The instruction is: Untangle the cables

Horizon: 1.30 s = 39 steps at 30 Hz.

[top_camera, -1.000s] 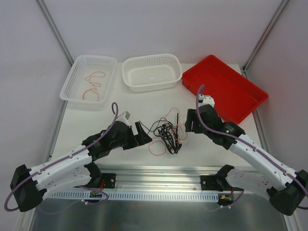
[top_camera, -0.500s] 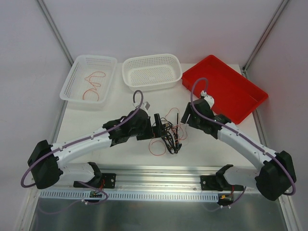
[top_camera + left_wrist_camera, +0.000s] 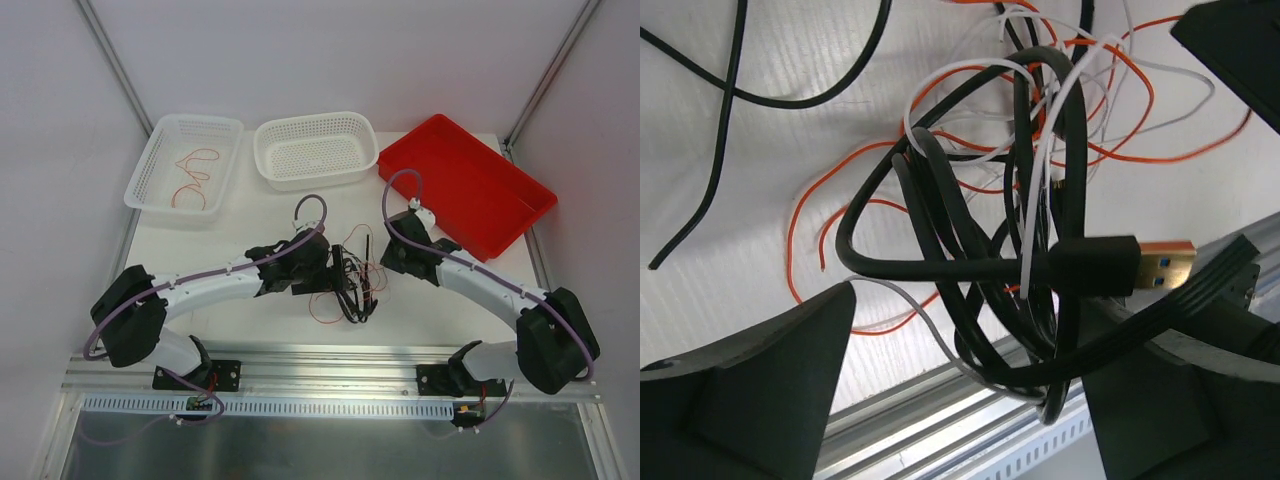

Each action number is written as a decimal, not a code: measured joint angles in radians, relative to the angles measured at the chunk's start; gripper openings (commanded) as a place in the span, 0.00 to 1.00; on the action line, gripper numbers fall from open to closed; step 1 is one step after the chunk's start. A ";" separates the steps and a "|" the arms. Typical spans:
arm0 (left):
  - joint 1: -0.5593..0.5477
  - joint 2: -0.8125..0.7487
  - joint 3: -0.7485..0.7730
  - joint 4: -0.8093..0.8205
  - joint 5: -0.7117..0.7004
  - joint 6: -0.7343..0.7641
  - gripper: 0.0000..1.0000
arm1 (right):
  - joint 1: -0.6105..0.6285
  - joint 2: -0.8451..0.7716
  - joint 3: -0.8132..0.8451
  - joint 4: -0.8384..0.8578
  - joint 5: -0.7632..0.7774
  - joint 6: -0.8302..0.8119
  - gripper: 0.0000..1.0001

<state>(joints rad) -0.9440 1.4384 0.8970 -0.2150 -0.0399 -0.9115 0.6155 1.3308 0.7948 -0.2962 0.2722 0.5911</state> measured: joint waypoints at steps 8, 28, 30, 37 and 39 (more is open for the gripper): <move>0.000 0.040 -0.052 0.009 -0.049 -0.014 0.31 | 0.000 -0.118 0.008 -0.074 0.046 -0.036 0.01; 0.201 0.038 -0.189 0.032 -0.065 0.012 0.11 | -0.001 -0.398 0.717 -0.433 0.088 -0.416 0.01; 0.228 0.036 -0.190 0.032 -0.065 0.019 0.11 | -0.001 -0.399 0.790 -0.455 0.095 -0.455 0.01; 0.274 0.043 -0.188 0.037 -0.046 0.042 0.12 | -0.001 -0.422 0.918 -0.478 0.105 -0.522 0.01; 0.279 0.049 -0.183 0.038 -0.040 0.043 0.13 | -0.001 -0.433 0.932 -0.478 0.101 -0.526 0.01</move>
<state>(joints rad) -0.6651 1.4872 0.7139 -0.1768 -0.0795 -0.8688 0.6144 0.8974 1.7271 -0.7746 0.3737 0.0647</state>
